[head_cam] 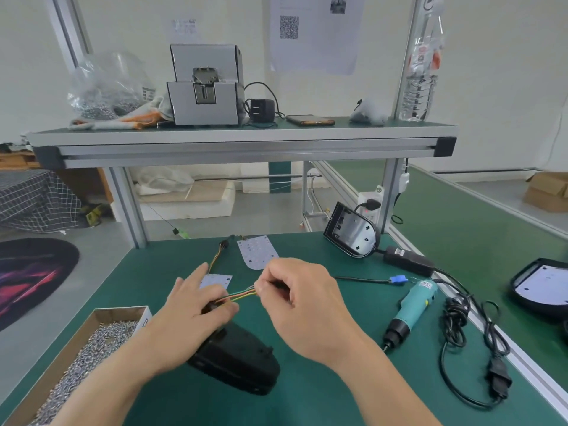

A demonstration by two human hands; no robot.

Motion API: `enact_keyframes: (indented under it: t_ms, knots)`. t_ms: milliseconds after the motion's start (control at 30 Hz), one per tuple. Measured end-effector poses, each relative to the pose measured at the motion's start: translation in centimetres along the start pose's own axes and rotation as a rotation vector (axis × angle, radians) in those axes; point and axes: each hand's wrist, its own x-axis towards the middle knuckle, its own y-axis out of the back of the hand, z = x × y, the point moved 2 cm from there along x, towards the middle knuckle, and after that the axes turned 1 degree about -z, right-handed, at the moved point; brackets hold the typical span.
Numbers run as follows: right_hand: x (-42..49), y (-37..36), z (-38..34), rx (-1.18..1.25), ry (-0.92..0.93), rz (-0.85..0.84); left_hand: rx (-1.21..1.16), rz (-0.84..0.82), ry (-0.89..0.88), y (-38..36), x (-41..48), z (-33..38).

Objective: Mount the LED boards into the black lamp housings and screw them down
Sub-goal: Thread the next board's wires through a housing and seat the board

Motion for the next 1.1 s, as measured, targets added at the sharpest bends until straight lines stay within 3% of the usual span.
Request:
enact_keyframes:
  t_ms: [133, 233, 433, 567, 667, 800, 933, 1100]
  knots:
    - [0.3, 0.7, 0.7, 0.073, -0.093, -0.04, -0.057, 0.209, -0.073, 0.0, 0.0, 0.5]
    - [0.8, 1.5, 0.7, 0.013, -0.113, -0.076, 0.083, 0.287, -0.115, -0.5, 0.4, 1.3]
    - [0.9, -0.7, -1.2, -0.367, 0.008, -0.459, 0.374, 0.291, -0.159, -1.3, 1.4, 3.1]
    - [0.7, -2.2, -1.4, -0.385, -0.006, -0.475, 0.422, 0.205, -0.156, -1.9, 1.6, 2.7]
    - [1.4, -2.1, -0.3, -0.233, -0.041, -0.399, 0.208, 0.086, -0.22, -0.2, 1.3, 0.8]
    - [1.7, -1.8, 1.3, 0.055, -0.089, -0.254, -0.539, -0.019, -0.194, 2.8, 0.5, -2.2]
    - [2.1, -2.1, 1.9, 0.465, -0.184, -0.216, -0.886, -0.094, -0.219, 0.8, 0.6, -3.7]
    - [2.4, -3.3, 1.9, 0.528, -0.163, -0.192, -1.103, -0.088, -0.189, -0.9, 1.4, -3.6]
